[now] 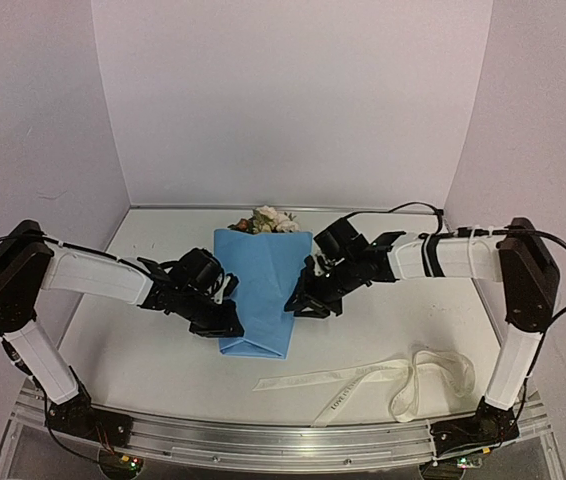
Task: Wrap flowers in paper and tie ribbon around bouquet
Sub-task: Press the fold line of the folded wrapping paper.
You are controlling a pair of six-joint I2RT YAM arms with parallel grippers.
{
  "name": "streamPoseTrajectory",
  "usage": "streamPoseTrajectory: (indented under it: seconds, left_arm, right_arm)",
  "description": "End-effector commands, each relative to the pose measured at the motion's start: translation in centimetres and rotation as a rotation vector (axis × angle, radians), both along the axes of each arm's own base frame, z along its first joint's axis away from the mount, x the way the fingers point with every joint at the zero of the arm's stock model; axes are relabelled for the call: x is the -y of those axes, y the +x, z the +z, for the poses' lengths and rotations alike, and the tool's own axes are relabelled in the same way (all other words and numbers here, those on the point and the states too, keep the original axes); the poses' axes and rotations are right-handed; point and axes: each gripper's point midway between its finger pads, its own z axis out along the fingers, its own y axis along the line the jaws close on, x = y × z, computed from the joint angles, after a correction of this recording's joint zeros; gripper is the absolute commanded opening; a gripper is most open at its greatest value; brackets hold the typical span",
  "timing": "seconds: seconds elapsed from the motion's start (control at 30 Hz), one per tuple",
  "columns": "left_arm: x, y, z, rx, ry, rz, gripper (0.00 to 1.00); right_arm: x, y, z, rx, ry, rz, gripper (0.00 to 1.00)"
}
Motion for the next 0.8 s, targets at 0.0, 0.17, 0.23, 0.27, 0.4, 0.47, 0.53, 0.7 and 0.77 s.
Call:
streamPoseTrajectory:
  seconds: [0.0,0.17,0.23,0.27,0.4,0.47,0.53,0.7,0.77]
  left_arm:
    - [0.3,0.1,-0.4,-0.008,-0.033,0.000,0.12]
    - [-0.2,-0.4,-1.8,-0.037,-0.014,-0.001,0.11]
    - [-0.3,-0.5,-1.9,-0.037,-0.013,-0.001,0.11]
    - [-0.3,-0.5,-1.9,-0.036,-0.013,-0.001,0.11]
    - [-0.4,-0.6,-2.2,-0.046,-0.011,-0.004,0.11]
    - [-0.5,-0.7,-2.3,-0.048,-0.009,-0.006,0.11]
    - [-0.6,-0.8,-2.3,-0.045,-0.010,-0.006,0.11]
    - [-1.4,-0.8,-2.2,-0.043,-0.011,0.005,0.11]
    - [-1.7,-0.7,-2.3,-0.043,-0.015,0.013,0.11]
  right_arm:
    - [-3.7,0.4,-0.1,-0.008,0.081,-0.001,0.23]
    - [-5.9,0.5,-1.4,-0.041,0.131,-0.020,0.23]
    - [-7.0,1.1,-1.2,-0.037,0.164,-0.028,0.23]
    - [-7.5,1.4,-0.9,-0.032,0.181,-0.028,0.23]
    - [-10.1,2.7,-0.9,-0.052,0.234,-0.017,0.23]
    - [-11.6,3.3,-1.7,-0.082,0.276,-0.027,0.22]
    - [-12.3,3.8,-2.6,-0.104,0.290,-0.039,0.21]
    - [-12.4,3.6,-5.0,-0.141,0.291,-0.065,0.16]
    - [-12.4,3.4,-5.2,-0.140,0.291,-0.062,0.15]
